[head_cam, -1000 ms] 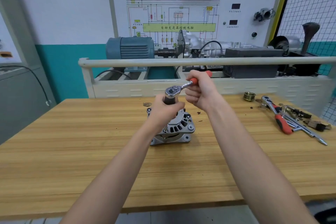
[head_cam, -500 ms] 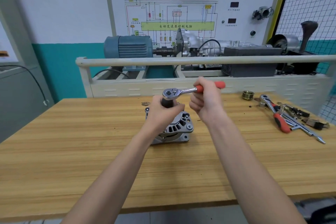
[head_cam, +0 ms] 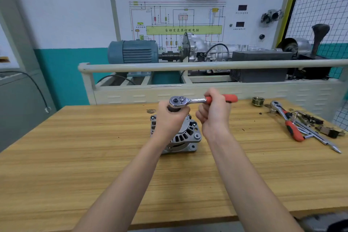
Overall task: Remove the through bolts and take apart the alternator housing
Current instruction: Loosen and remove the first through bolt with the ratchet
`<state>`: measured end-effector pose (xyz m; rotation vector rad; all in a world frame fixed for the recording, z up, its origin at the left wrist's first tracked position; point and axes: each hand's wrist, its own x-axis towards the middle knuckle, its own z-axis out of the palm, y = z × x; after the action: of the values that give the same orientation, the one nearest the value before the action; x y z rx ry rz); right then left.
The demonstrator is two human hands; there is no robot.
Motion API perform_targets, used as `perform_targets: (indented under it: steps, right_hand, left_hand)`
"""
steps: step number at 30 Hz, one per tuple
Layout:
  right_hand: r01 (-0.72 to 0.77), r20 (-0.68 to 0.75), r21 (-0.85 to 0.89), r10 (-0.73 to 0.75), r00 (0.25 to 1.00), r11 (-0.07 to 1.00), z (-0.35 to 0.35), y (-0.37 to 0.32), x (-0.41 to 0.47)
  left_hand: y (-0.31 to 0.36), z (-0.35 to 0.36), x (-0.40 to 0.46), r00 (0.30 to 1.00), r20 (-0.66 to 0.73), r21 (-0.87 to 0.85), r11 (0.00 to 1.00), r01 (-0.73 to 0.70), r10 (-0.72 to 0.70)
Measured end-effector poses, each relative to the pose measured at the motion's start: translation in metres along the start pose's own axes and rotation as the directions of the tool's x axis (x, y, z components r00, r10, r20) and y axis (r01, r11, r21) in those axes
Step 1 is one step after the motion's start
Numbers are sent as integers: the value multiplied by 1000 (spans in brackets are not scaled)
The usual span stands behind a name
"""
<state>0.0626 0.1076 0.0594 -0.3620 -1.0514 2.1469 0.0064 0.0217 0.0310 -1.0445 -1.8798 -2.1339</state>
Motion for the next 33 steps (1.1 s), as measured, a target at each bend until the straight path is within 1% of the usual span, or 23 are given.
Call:
perform_targets:
  steps: [2, 4, 6, 9, 12, 15, 17, 19, 21, 22, 23, 26, 27, 29, 31, 33]
  right_hand:
    - [70, -66, 77, -65, 996, 995, -6, 8, -15]
    - [115, -92, 121, -104, 990, 986, -8, 14, -24]
    - [108, -75, 116, -99, 992, 987, -9, 13, -27]
    - [60, -5, 36, -60, 998, 998, -11, 5, -27]
    - [88, 123, -20, -84, 989, 996, -14, -1, -27]
    - [138, 309, -30, -123, 943, 990, -12, -7, -29]
    - [172, 428, -56, -132, 894, 983, -11, -11, -29]
    - [221, 554, -109, -125, 823, 969, -13, -13, -28]
    - [269, 664, -171, -91, 742, 948, -18, -11, -25]
    - [296, 694, -215, -67, 717, 931, -22, -8, -23]
    - [327, 697, -281, -42, 716, 902, -26, -4, -21]
    - [389, 607, -538, 24, 794, 748, -34, 15, -10]
    - [392, 590, -608, 61, 805, 690, -36, 23, -8]
    - [403, 604, -678, 153, 782, 615, -37, 37, -4]
    - [398, 642, -667, 215, 736, 630, -38, 50, -4]
    - [377, 660, -626, 207, 722, 683, -39, 59, -5]
  left_hand:
    - [-1, 3, -1, 999, -44, -17, 1000, 10, -11]
    - [-1, 5, -1, 996, -81, -13, 1000, 23, -24]
    - [1, 6, -1, 994, -95, -9, 999, 45, -45]
    - [8, 3, 1, 996, -62, -14, 998, 69, -69]
    - [18, 0, 2, 994, -64, -41, 996, 84, -86]
    - [32, -2, 8, 997, -65, -52, 998, 41, -45]
    - [41, -3, 12, 998, -58, -67, 998, 19, -23]
    - [47, -3, 13, 998, -57, -88, 996, 1, -6]
    - [50, -5, 13, 997, -82, -110, 994, -8, -1]
    - [53, -7, 13, 995, -102, -124, 992, -9, -3]
    - [57, -9, 13, 993, -120, -145, 989, -11, -7]
    - [70, -20, 17, 986, -167, -258, 966, -15, -30]
    - [75, -25, 19, 983, -179, -297, 955, -13, -42]
    - [80, -32, 21, 976, -203, -378, 926, -6, -77]
    - [81, -39, 23, 964, -226, -468, 883, 22, -143]
    - [78, -44, 25, 940, -248, -549, 834, 62, -233]
